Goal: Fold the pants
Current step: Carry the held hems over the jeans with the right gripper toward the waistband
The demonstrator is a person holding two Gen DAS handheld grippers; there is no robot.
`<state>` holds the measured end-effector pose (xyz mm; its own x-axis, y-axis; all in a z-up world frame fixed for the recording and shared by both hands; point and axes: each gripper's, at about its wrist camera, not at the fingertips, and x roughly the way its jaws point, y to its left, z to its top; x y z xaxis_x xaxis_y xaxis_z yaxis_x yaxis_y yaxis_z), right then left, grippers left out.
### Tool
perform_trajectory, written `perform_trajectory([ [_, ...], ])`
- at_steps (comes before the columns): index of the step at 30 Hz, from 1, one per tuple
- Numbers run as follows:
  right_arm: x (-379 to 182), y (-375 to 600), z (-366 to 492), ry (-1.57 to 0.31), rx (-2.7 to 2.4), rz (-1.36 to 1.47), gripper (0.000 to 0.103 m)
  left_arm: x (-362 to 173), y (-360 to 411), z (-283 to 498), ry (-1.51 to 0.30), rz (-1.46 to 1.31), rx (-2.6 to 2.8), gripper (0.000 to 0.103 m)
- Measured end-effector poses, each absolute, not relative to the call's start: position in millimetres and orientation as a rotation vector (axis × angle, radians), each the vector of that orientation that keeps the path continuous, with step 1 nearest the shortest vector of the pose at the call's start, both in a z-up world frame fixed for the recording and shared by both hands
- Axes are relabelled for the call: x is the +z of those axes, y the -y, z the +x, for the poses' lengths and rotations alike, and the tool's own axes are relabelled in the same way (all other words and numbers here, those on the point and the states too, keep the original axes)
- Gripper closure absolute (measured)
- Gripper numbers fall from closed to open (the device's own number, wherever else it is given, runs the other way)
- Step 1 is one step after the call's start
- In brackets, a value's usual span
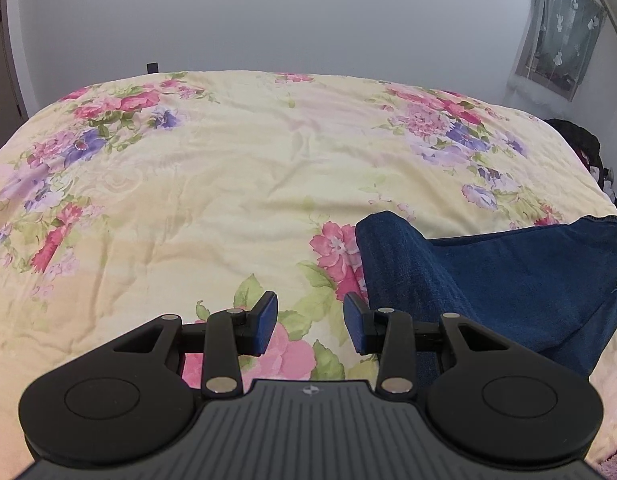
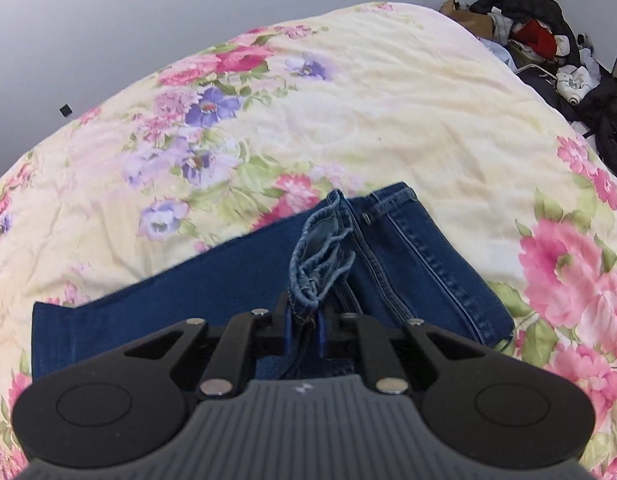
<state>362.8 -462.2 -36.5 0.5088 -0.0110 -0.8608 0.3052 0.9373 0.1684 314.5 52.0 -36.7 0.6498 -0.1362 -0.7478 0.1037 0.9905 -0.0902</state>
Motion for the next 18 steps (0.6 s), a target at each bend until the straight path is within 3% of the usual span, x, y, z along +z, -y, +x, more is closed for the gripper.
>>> perform_trajectory([
  [7, -35, 439, 390, -1.034, -0.277, 0.286, 0.099, -44, -55, 312, -0.867, -0.073, -0.118, 0.058],
  [15, 98, 416, 384, -0.692, -0.009, 0.291, 0.100, -57, -38, 329, -0.879, -0.089, -0.111, 0.058],
  [18, 90, 466, 362, -0.681, -0.052, 0.304, 0.100, -70, -28, 338, -0.897, -0.099, -0.120, 0.058],
])
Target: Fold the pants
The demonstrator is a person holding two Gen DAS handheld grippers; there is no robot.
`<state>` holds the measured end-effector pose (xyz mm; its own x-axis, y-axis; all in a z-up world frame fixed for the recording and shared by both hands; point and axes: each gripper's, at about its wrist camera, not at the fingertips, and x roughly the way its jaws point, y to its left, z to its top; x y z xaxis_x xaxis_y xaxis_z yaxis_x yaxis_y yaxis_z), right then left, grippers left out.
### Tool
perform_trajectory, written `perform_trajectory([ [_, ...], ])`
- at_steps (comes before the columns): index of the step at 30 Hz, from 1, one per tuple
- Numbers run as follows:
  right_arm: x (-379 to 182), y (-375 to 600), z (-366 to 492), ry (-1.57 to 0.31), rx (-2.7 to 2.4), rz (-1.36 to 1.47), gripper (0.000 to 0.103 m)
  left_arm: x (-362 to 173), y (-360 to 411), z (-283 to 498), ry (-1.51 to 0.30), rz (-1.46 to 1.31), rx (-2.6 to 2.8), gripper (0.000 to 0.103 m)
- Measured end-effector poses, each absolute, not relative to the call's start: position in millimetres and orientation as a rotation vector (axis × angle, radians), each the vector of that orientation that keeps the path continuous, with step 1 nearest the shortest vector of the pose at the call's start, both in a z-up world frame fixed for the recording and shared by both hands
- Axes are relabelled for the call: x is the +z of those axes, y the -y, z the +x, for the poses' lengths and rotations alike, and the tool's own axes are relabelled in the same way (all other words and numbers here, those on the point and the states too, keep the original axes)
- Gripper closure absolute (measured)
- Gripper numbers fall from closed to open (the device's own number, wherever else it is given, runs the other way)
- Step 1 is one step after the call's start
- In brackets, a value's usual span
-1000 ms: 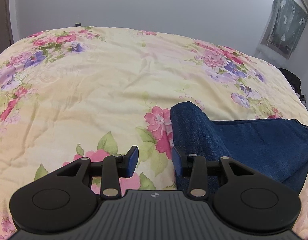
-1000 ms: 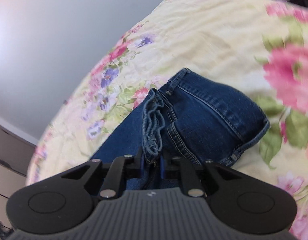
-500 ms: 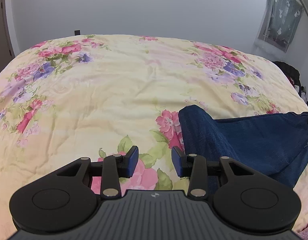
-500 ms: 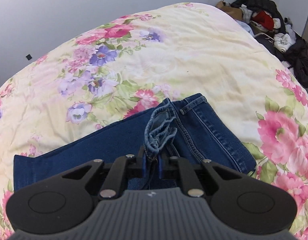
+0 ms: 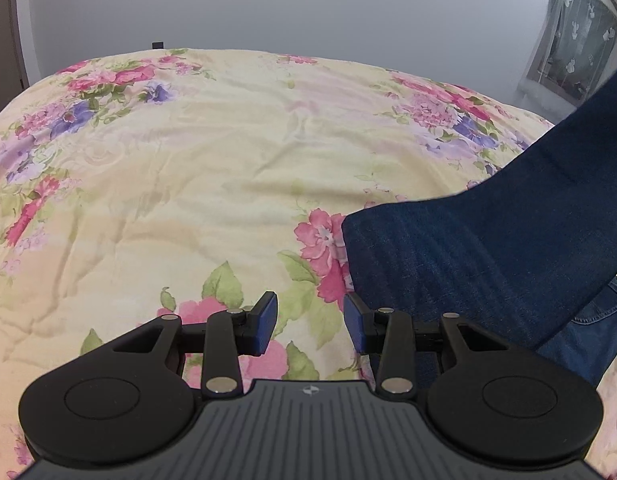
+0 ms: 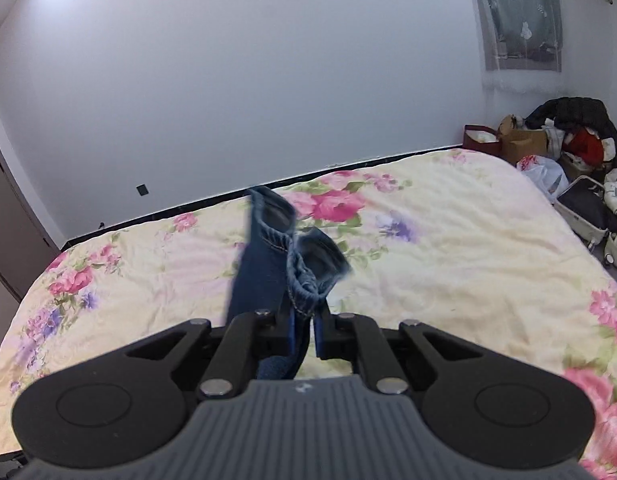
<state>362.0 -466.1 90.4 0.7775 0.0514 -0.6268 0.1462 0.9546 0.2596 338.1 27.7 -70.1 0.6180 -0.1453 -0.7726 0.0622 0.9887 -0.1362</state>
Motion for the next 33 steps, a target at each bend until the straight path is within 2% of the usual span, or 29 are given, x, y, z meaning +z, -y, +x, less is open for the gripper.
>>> perform_trajectory([
  [2, 47, 508, 354, -0.740, -0.101, 0.341, 0.100, -82, -18, 345, -0.923, -0.101, -0.121, 0.058],
  [7, -115, 589, 337, -0.973, -0.266, 0.593, 0.099, -103, 11, 353, -0.968, -0.088, -0.140, 0.058],
  [9, -143, 596, 328, -0.956, -0.255, 0.662, 0.099, -106, 20, 353, -0.975, -0.071, -0.156, 0.058],
  [19, -128, 581, 332, -0.953, -0.203, 0.467, 0.099, -100, 30, 378, -0.907, -0.123, -0.179, 0.058],
  [23, -120, 577, 331, -0.966, -0.280, 0.303, 0.077, -91, 38, 403, -0.874, -0.123, -0.197, 0.060],
  [26, -99, 579, 326, -0.879, -0.337, 0.189, 0.074, -101, 49, 422, -0.874, -0.073, -0.212, 0.067],
  [27, -95, 581, 327, -0.850, -0.330, 0.200, 0.073, -107, 52, 428, -0.880, -0.055, -0.218, 0.072],
  [28, -91, 581, 329, -0.824, -0.307, 0.219, 0.074, -113, 55, 433, -0.888, -0.041, -0.222, 0.079],
  [31, -97, 570, 341, -0.784, -0.207, 0.230, 0.087, -131, 57, 447, -0.900, -0.026, -0.215, 0.083],
  [33, -114, 563, 354, -0.826, -0.168, 0.228, 0.101, -142, 55, 454, -0.914, -0.021, -0.215, 0.084],
])
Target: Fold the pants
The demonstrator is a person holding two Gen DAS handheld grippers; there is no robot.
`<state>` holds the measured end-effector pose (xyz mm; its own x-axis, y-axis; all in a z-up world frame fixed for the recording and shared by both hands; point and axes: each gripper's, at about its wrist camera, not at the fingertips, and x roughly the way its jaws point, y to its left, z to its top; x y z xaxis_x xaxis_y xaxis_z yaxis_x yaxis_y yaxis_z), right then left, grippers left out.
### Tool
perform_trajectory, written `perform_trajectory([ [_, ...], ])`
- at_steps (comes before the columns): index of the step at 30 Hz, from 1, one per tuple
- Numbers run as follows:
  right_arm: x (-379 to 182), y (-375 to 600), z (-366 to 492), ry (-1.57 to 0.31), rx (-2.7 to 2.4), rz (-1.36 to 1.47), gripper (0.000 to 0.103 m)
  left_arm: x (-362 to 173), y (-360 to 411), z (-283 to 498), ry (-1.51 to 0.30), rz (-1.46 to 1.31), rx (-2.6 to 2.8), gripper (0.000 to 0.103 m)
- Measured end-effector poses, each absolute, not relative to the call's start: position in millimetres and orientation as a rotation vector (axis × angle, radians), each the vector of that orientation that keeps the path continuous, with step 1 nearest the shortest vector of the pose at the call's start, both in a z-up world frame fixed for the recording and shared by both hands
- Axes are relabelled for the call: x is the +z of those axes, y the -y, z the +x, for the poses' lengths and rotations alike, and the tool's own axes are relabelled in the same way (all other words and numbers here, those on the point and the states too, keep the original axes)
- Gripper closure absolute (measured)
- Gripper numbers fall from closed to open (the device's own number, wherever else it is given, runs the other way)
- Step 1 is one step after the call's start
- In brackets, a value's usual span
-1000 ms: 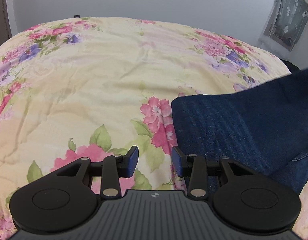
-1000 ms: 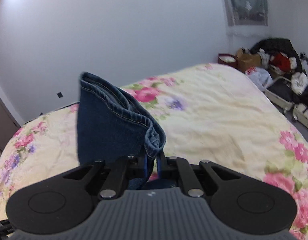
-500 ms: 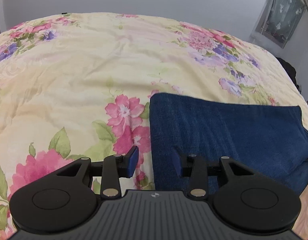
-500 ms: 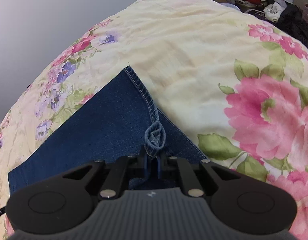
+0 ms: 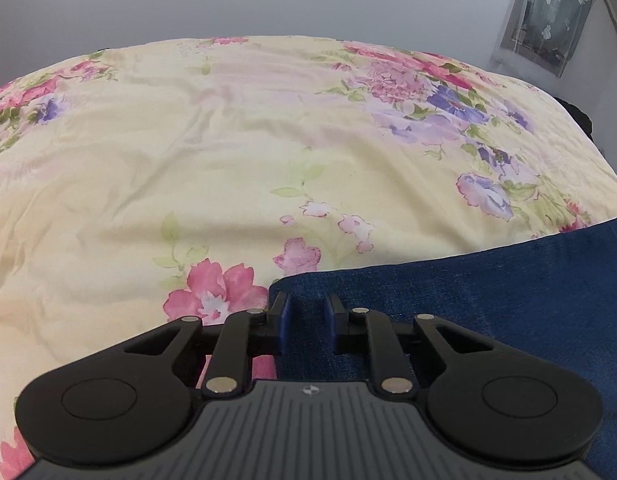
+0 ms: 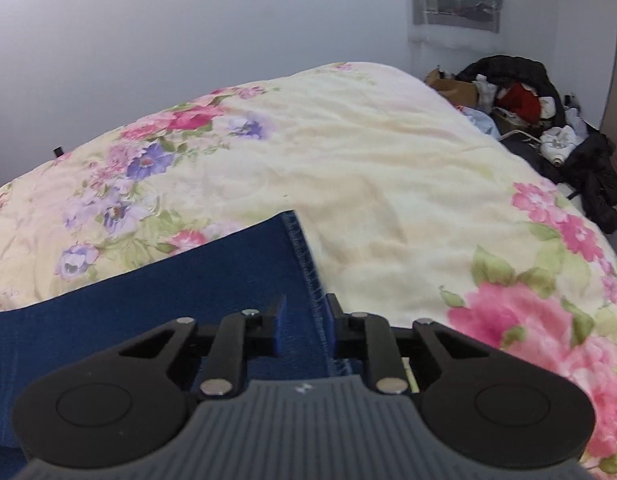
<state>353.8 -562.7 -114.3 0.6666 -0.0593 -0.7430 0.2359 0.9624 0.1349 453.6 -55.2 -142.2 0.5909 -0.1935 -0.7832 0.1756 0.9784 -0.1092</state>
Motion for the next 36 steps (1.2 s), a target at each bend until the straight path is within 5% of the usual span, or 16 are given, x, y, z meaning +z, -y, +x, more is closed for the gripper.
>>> perform_trajectory([
  [7, -172, 558, 355, -0.889, -0.173, 0.222, 0.103, -170, 56, 462, -0.929, 0.024, -0.233, 0.083],
  [15, -163, 544, 361, -0.912, -0.212, 0.137, 0.103, -125, 60, 419, -0.922, 0.145, -0.298, 0.086],
  [20, -130, 523, 338, -0.760, -0.180, 0.081, 0.102, -106, 73, 367, -0.959, 0.290, -0.441, 0.086],
  [36, -157, 511, 313, -0.839, -0.117, 0.049, 0.103, -158, 91, 348, -1.163, 0.401, -0.526, 0.091],
])
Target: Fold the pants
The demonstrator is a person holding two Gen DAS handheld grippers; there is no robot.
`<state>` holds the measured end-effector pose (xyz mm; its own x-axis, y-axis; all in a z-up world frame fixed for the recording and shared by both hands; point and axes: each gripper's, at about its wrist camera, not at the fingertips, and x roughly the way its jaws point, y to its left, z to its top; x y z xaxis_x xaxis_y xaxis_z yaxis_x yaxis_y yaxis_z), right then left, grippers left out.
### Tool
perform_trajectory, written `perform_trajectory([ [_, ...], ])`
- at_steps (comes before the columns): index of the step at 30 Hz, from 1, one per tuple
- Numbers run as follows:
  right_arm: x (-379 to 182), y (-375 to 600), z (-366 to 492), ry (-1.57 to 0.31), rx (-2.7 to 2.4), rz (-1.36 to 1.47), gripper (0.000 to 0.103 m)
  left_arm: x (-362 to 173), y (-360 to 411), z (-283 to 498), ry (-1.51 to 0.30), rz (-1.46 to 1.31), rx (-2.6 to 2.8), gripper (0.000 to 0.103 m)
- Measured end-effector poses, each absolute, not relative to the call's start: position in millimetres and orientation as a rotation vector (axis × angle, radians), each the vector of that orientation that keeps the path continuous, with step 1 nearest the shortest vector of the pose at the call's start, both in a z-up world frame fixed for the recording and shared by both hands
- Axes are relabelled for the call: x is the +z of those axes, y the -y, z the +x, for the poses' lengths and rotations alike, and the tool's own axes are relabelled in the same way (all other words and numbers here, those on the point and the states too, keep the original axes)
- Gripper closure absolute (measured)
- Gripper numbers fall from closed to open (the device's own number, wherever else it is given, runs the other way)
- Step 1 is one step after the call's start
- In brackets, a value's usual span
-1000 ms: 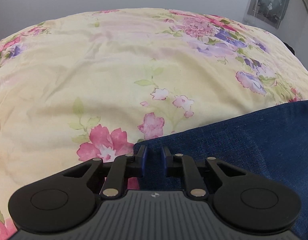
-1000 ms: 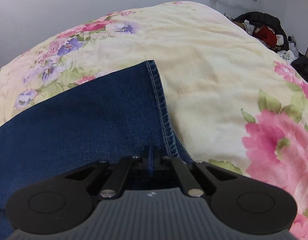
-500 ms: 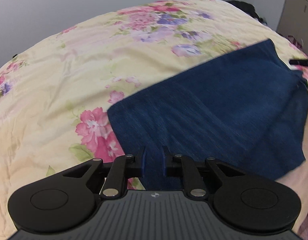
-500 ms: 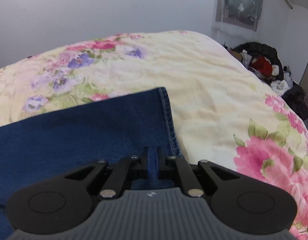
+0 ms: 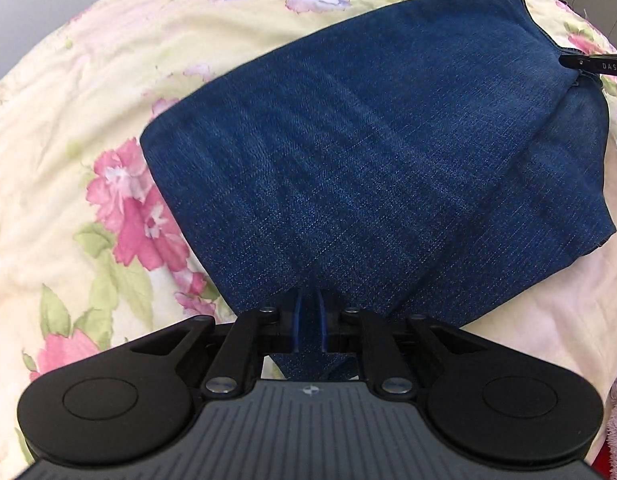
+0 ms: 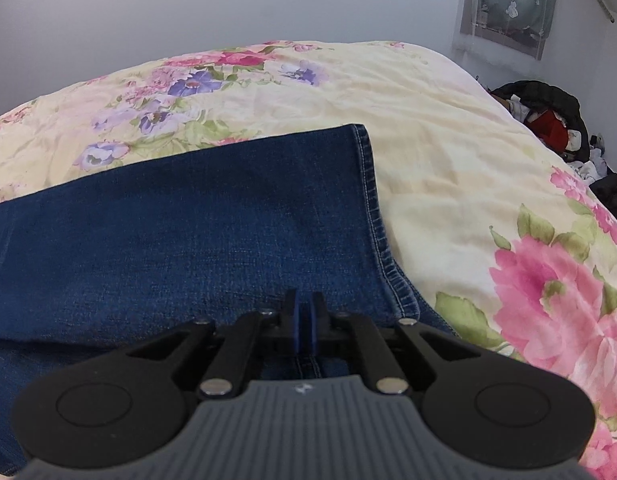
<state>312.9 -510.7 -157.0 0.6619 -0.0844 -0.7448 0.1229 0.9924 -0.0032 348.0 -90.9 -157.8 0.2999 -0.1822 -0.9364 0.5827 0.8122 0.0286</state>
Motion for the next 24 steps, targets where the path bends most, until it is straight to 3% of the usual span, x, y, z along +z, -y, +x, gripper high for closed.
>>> perform_trajectory([
  [16, -147, 502, 325, -0.904, -0.176, 0.026, 0.103, -130, 71, 323, -1.161, 0.391, -0.473, 0.088],
  [20, -127, 509, 311, -0.868, -0.181, 0.113, 0.072, -106, 59, 307, -1.125, 0.372, -0.458, 0.087],
  [24, -109, 527, 291, -0.864, -0.191, 0.284, 0.066, -83, 53, 302, -1.085, 0.293, -0.430, 0.078],
])
